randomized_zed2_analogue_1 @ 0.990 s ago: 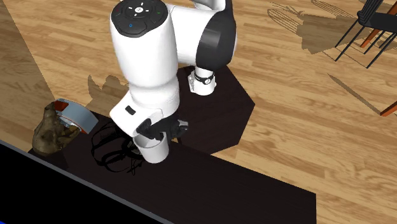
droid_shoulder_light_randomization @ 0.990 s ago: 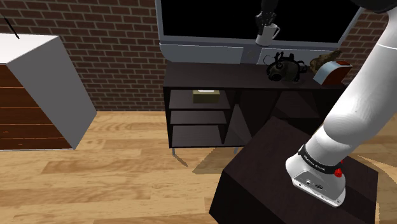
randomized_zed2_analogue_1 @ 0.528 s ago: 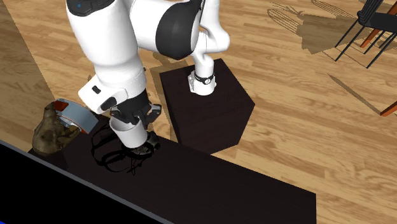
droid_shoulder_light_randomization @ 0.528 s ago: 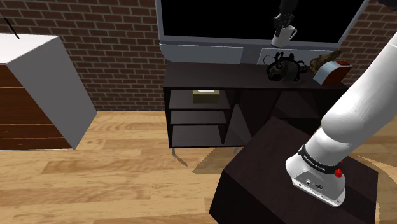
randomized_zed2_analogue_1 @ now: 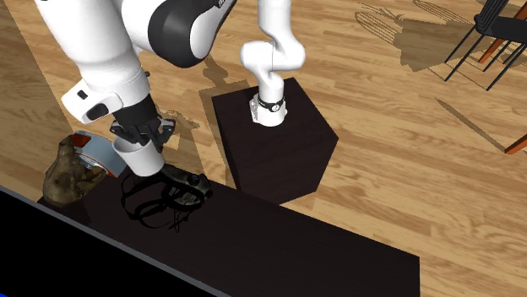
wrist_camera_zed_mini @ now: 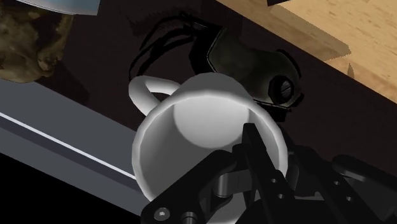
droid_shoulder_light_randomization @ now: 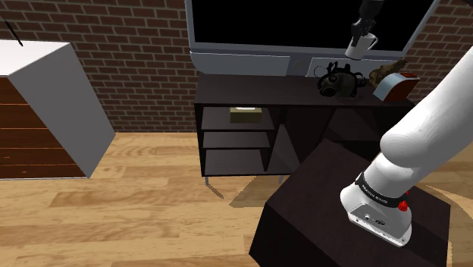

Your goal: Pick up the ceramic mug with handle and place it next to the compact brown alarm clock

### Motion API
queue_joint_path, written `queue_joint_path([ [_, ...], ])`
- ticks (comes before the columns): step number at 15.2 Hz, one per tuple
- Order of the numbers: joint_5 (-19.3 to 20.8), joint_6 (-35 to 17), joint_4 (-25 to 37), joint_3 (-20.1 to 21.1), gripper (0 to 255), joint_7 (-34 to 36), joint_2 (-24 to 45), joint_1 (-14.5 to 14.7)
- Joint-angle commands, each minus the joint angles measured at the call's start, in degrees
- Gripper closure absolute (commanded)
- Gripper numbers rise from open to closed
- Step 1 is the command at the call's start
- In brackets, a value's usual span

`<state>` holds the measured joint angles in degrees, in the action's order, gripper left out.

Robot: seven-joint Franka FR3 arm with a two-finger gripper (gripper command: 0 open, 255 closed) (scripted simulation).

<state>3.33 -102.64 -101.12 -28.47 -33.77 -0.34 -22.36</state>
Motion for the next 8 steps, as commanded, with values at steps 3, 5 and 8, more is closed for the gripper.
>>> queue_joint_path([
  [3, -0.2, -0.4, -0.1, -2.7, 255, -5.4, 0.0, -2.6],
  [5, -0.5, -0.5, 0.4, -4.1, 255, -8.3, 0.5, -4.0],
  [8, -1.5, -0.5, 1.6, -6.3, 255, -12.8, 1.7, -6.2],
])
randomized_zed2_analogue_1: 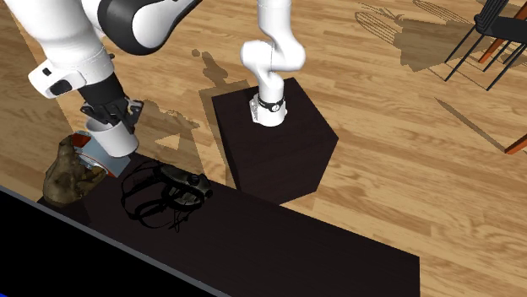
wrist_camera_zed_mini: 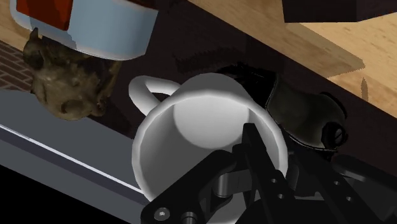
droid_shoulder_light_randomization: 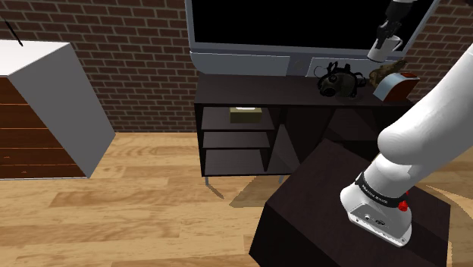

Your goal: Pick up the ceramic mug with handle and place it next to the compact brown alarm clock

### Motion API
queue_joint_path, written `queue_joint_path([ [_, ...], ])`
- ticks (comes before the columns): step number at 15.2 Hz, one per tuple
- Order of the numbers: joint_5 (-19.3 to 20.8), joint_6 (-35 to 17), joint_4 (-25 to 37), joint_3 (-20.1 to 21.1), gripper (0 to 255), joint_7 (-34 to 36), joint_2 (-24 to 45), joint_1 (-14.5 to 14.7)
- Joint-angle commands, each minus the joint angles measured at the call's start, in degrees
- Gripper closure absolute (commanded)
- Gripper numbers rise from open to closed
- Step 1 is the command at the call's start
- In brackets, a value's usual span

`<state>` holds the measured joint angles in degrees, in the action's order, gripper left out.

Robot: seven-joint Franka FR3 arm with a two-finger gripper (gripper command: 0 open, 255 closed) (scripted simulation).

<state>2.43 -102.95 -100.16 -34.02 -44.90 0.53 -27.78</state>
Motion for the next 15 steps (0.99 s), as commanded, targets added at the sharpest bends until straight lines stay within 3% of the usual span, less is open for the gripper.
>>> queue_joint_path([
  [1, -1.0, -0.2, 1.2, -1.4, 255, -3.2, 1.5, -1.5],
  [8, -6.2, 0.9, 7.8, -6.3, 255, -15.7, 8.3, -8.6],
  [15, -6.2, -4.5, 2.4, -6.0, 255, -15.7, 8.2, -8.5],
])
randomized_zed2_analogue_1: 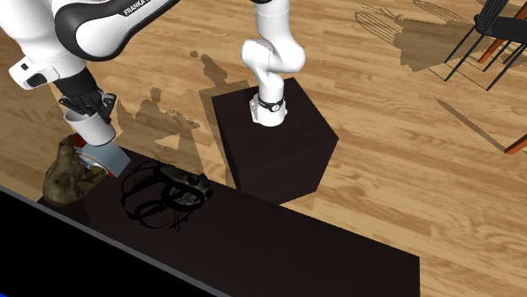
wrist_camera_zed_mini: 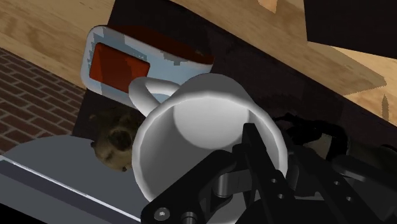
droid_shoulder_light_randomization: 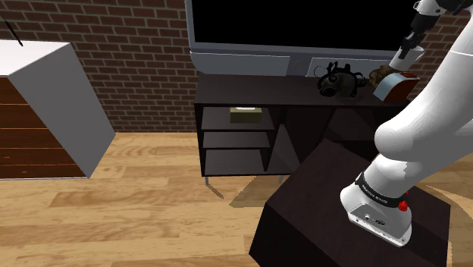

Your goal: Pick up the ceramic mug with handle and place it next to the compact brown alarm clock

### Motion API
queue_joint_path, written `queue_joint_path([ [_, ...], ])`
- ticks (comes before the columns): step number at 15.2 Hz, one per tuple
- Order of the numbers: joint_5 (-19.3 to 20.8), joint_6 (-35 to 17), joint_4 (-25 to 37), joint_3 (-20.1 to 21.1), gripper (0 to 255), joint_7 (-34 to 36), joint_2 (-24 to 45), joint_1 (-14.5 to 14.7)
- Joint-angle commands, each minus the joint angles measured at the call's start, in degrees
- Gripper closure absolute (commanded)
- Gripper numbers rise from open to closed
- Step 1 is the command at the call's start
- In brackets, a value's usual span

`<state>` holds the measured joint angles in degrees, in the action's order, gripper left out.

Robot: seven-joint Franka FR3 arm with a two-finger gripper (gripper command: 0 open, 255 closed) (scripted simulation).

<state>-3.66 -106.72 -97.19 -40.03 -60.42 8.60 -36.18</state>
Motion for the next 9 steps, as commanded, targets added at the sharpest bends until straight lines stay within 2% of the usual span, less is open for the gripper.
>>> queue_joint_path([
  [1, -0.2, -1.5, -1.3, 0.0, 255, -0.2, 0.2, 0.0],
  [9, -1.0, -7.4, -6.4, 0.2, 255, -0.6, 1.3, -0.1],
])
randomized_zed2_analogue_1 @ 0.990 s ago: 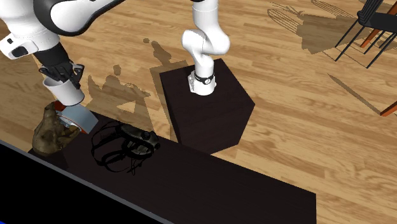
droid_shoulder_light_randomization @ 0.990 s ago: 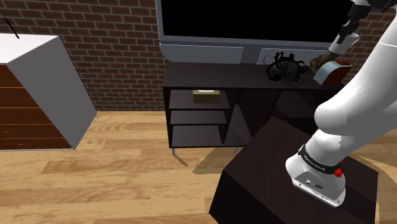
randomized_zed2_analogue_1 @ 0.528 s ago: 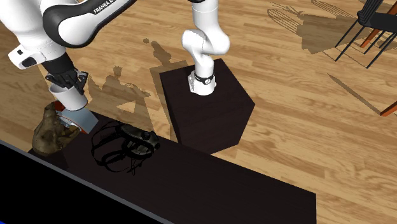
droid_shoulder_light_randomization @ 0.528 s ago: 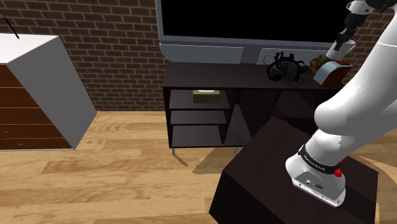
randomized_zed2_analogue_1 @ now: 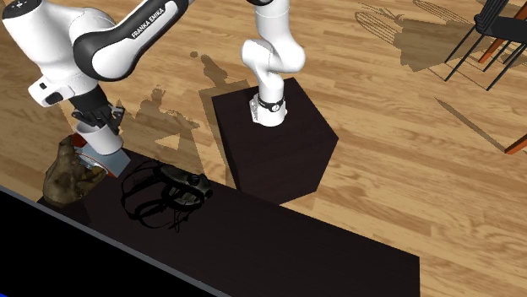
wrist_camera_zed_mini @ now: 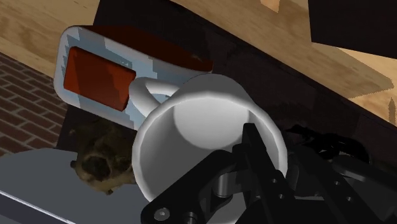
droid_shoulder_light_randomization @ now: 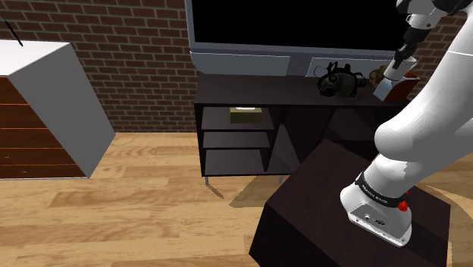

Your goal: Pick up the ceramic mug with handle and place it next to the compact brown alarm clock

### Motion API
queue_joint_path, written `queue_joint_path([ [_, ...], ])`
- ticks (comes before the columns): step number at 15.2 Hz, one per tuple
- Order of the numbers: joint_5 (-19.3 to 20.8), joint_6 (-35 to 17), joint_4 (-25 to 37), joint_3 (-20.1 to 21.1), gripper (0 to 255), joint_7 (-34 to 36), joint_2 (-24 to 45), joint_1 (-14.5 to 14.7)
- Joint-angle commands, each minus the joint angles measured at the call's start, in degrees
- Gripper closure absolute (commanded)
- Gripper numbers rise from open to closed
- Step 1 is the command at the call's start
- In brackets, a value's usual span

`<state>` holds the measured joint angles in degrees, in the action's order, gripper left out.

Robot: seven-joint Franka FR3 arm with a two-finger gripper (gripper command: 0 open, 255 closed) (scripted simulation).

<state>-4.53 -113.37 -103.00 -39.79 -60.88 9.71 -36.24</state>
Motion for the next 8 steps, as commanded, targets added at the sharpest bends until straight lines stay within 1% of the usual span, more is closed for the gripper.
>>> queue_joint_path([
  [1, -0.3, -1.5, -1.1, 0.0, 255, -0.2, 0.4, -0.1],
  [8, -1.7, -6.4, -4.7, 0.4, 255, -1.1, 2.1, -0.4],
])
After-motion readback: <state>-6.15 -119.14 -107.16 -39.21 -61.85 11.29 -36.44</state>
